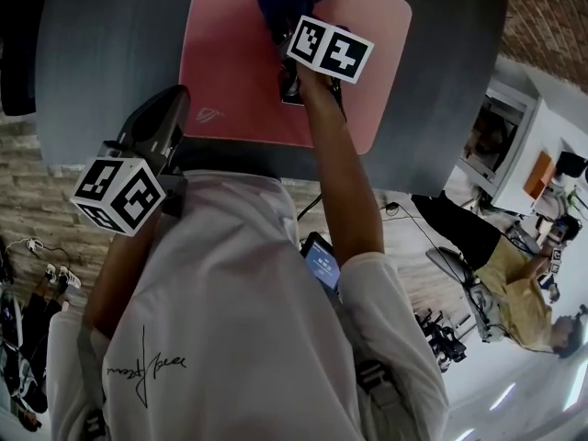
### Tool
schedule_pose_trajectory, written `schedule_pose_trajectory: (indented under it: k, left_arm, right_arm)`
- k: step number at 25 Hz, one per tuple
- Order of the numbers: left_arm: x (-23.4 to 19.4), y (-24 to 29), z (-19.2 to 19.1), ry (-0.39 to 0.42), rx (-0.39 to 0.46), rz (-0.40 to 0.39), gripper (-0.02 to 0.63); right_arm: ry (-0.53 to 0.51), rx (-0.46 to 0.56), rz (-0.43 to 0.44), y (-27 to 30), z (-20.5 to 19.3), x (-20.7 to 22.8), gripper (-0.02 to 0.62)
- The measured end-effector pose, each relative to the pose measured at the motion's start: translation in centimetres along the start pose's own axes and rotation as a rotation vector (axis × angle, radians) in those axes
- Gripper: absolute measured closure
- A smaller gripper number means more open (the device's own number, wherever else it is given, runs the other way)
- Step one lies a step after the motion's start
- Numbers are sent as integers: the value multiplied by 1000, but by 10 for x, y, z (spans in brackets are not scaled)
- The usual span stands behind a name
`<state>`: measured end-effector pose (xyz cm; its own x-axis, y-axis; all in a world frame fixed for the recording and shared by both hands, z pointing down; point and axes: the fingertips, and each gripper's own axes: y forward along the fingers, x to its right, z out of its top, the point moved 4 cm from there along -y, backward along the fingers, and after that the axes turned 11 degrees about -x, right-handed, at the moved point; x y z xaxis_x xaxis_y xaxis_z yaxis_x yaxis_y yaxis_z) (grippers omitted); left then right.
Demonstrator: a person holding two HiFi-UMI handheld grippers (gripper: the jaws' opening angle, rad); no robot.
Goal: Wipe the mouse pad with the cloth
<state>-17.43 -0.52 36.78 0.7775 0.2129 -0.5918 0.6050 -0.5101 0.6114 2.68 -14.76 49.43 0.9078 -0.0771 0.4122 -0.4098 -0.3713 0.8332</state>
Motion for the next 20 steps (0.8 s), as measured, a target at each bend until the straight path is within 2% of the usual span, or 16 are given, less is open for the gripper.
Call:
schedule_pose_trajectory:
  k: [7,13,20]
  left_arm:
    - [-6,-3,4,-18,18,4,594]
    - [-4,-10,8,-20,27,5,594]
    - [4,-6,3,-24,39,-13,594]
  right_arm:
    - [-7,-23,15,7,-4,-13,483]
    - [23,-34,56,3,-8,-21,485]
    - [6,-50,102,-6,-22,-21,485]
